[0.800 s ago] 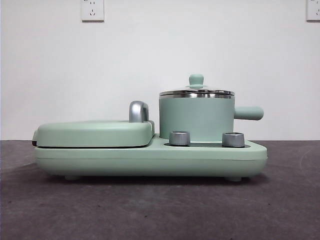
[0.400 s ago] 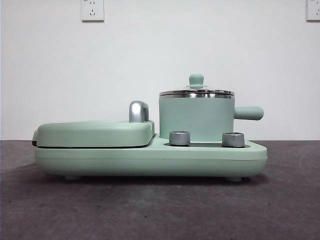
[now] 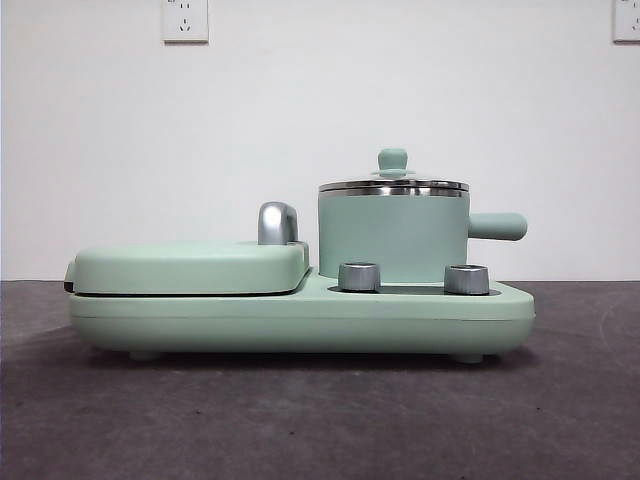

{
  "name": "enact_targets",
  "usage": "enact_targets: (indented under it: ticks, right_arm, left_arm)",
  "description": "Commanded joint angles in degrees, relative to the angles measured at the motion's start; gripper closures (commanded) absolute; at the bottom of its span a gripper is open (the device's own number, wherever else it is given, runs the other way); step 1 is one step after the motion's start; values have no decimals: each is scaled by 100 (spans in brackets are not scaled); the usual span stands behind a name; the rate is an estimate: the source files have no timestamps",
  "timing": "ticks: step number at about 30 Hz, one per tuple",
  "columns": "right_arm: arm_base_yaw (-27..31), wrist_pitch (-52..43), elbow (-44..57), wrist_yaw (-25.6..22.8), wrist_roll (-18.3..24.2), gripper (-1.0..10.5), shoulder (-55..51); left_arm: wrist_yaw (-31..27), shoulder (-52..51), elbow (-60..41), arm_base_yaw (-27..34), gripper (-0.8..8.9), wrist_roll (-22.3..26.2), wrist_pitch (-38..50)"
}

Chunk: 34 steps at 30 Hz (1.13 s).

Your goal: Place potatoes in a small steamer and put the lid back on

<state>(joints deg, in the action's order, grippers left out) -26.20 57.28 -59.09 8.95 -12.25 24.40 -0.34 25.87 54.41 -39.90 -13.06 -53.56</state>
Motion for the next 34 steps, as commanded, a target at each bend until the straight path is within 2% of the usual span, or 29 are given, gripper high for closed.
enact_targets:
  ticks: [1, 16, 19, 22, 25, 29, 34]
  right_arm:
    - [-24, -61, -46, -2, 109, 929, 22]
    - [-24, -160, -50, 2, 70, 928, 17]
    - [-24, -157, -50, 4, 68, 928, 17]
    - [-24, -157, -50, 4, 68, 928, 17]
    - [-26, -157, -50, 2, 68, 928, 17]
    - [-24, -157, -50, 7, 68, 928, 17]
    - [-24, -157, -50, 2, 70, 928, 17]
  left_arm:
    - [-31, -13, 59, -52, 804, -22, 85]
    - [-33, -11, 57, -50, 794, -9, 103]
    - [-28, -39, -28, 127, 794, -7, 177]
    - [-13, -120, -101, 619, 794, -7, 271]
    - [-13, -302, -509, 1414, 794, 17, 798]
    - [-13, -898, -1663, 2662, 794, 101, 2179]
    - [-13, -1714, -3202, 3512, 794, 101, 3602]
